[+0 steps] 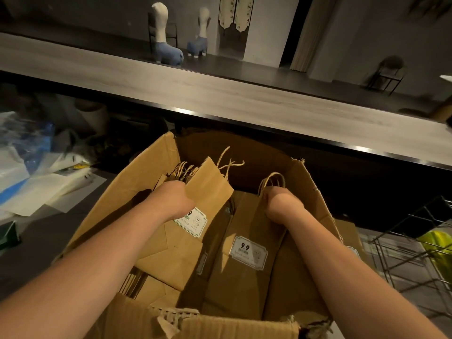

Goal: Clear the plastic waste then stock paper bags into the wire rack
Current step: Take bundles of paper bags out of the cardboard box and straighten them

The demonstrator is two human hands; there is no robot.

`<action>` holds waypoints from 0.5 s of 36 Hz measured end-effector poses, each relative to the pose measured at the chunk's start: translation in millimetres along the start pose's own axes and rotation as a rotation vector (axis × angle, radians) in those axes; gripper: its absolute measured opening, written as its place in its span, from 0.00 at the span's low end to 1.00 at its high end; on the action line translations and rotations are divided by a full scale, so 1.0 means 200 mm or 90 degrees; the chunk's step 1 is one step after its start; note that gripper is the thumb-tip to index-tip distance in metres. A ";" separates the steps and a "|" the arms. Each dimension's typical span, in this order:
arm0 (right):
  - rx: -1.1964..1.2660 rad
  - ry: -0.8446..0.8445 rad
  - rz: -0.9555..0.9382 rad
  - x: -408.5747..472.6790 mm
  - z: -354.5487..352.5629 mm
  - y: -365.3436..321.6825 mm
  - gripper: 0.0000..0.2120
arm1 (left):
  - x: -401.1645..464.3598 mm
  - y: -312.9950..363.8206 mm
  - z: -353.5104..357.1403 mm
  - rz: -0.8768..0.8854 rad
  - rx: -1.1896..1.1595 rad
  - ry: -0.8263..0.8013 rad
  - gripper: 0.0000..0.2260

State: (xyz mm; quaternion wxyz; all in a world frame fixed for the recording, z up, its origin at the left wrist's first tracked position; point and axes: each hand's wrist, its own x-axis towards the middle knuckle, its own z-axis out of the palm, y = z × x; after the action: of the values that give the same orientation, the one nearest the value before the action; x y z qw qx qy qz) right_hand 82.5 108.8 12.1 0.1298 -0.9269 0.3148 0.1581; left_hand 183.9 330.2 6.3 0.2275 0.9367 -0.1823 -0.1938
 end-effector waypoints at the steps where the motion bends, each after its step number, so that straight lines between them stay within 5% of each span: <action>1: 0.009 0.005 -0.002 0.00 -0.01 0.00 0.22 | 0.00 0.00 0.00 0.002 0.007 0.005 0.04; 9: 0.095 0.130 -0.147 0.00 -0.04 0.04 0.14 | -0.03 0.02 -0.02 0.051 -0.033 0.038 0.02; 18: 0.601 0.039 -0.402 -0.08 -0.10 0.01 0.20 | -0.08 0.09 -0.03 0.140 -0.221 0.028 0.06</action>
State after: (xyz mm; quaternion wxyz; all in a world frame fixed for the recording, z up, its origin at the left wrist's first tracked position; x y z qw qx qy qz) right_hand 73.7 109.4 35.1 0.5617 -0.8217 0.0624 -0.0736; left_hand 169.1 324.4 23.7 0.4093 0.8620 -0.2420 -0.1756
